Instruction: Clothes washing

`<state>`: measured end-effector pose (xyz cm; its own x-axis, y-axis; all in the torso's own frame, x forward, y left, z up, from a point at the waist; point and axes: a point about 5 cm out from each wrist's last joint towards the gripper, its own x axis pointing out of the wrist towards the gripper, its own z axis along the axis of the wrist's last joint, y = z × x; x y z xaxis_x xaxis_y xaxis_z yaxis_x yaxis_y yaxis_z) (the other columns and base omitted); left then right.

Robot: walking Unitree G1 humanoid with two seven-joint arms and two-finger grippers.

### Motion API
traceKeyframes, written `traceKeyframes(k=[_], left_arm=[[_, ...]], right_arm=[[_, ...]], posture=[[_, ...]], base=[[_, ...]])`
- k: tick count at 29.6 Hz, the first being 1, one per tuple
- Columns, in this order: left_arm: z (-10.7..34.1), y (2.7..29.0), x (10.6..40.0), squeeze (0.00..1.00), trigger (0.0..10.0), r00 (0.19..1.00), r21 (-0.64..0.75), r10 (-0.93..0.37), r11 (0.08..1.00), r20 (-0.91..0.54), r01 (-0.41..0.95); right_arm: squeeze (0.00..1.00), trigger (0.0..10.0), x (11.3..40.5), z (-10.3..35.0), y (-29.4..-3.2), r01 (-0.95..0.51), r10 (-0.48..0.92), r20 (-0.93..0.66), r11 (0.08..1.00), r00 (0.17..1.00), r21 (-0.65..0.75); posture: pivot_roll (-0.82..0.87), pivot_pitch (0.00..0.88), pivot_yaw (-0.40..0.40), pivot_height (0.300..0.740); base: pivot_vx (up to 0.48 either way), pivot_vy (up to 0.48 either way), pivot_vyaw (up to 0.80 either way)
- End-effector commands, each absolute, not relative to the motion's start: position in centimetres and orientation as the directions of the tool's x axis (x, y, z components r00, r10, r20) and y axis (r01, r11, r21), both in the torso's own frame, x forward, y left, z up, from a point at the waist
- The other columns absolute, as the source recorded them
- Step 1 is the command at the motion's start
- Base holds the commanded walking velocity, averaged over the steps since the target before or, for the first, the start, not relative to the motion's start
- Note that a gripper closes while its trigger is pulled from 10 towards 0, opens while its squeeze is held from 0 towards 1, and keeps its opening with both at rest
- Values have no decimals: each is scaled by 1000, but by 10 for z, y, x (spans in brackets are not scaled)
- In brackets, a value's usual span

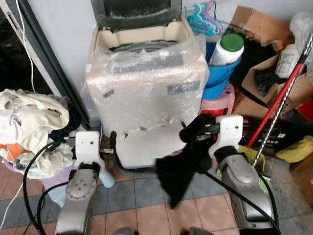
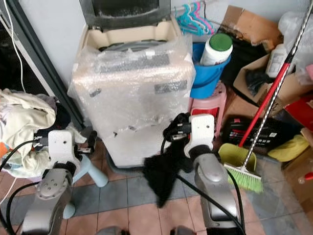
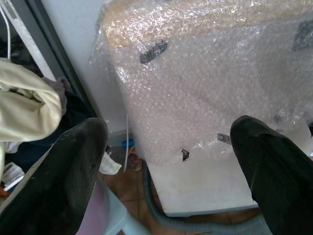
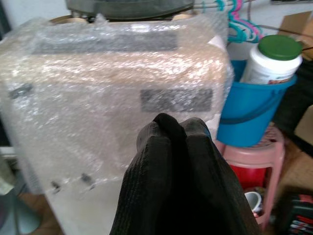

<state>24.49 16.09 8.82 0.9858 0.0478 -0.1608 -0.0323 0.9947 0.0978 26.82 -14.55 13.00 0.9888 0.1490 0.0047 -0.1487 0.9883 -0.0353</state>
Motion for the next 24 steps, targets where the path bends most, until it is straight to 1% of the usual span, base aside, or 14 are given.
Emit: traceKeyframes(k=[1, 13, 16, 17, 20, 24], left_arm=[[87, 164, 249, 0, 10000, 986, 124, 65, 991, -153, -46], [85, 176, 250, 0, 10000, 985, 152, 109, 984, -135, -88], [85, 176, 250, 0, 10000, 985, 154, 109, 984, -133, -88], [85, 176, 252, 0, 10000, 986, 155, 109, 984, -129, -88], [90, 173, 258, 0, 10000, 989, 157, 103, 984, -101, -87], [95, 172, 258, 0, 10000, 990, 157, 108, 983, -86, -93]], right_arm=[[0, 10000, 275, 139, -144, -149, 152, 55, 988, 987, -46], [0, 10000, 269, 128, -145, -151, 152, 37, 988, 988, -39], [0, 10000, 268, 129, -145, -159, 161, 47, 986, 986, -54], [0, 10000, 268, 129, -145, -168, 173, 55, 982, 983, -84], [0, 10000, 272, 130, -149, -145, 156, 66, 979, 986, -141], [0, 10000, 272, 132, -156, -104, 114, 73, 986, 991, -128]], posture=[[-69, 0, 92, 740], [-63, 0, 94, 740], [-66, 0, 95, 740], [-66, 0, 96, 740], [-66, 0, 106, 740], [-63, 0, 107, 740]], base=[[0, 0, 0], [0, 0, 0], [0, 0, 0], [0, 0, 0], [0, 0, 800], [0, 0, 788]])
